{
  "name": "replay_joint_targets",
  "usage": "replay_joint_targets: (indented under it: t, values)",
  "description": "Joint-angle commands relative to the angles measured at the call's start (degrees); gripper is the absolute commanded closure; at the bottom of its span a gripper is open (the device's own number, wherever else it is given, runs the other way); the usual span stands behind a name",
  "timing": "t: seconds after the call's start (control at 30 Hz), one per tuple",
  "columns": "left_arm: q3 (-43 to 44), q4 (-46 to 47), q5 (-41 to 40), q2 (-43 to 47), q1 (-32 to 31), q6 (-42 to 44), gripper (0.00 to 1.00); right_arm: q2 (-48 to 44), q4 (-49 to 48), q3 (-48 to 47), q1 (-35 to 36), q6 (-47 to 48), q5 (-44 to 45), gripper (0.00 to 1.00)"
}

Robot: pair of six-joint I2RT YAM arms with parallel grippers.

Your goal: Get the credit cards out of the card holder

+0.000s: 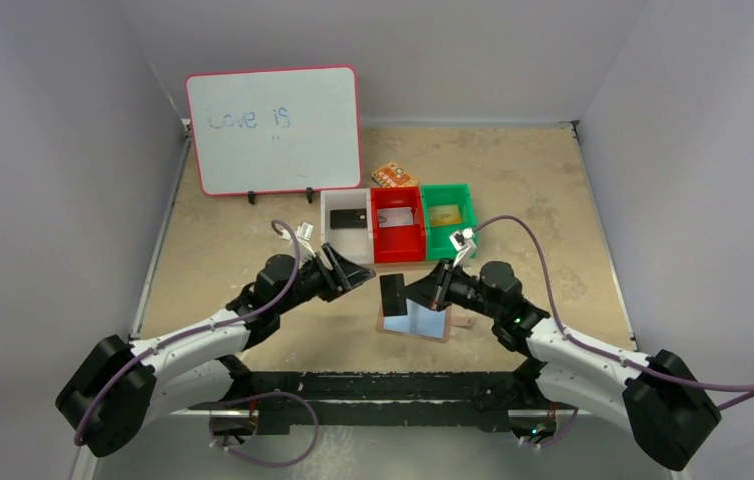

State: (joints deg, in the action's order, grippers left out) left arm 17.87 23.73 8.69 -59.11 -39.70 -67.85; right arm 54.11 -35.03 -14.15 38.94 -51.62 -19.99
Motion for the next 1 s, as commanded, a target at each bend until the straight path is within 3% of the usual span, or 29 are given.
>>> replay_joint_targets:
  t: [0.0, 0.17, 0.53, 0.73, 0.97]
  values:
    - [0.42, 11.65, 7.74, 0.75, -0.18, 0.12, 0.38, 0.43, -1.71, -4.08, -0.69, 3.29, -5.35, 1.0]
    - [0.25, 15.9, 12.51, -0.07, -0.13, 1.13, 0.39, 0.51, -3.45, -5.03, -1.34, 3.3, -8.7, 1.0]
    - [-0.06, 14.1, 11.91, -1.15, -0.2, 3.91, 0.49, 1.33, -6.16, -5.63, -2.97, 0.86, -12.98, 1.0]
    - [0.47, 18.07, 14.76, -3.27, -0.2, 3.55, 0.54, 2.11, -8.11, -5.91, -2.91, -1.03, -13.58, 1.0]
    - [-0.41, 24.2, 19.43, -1.96, -0.14, 2.58, 0.79, 4.19, -11.58, -5.68, -3.2, -2.56, -14.77, 1.0]
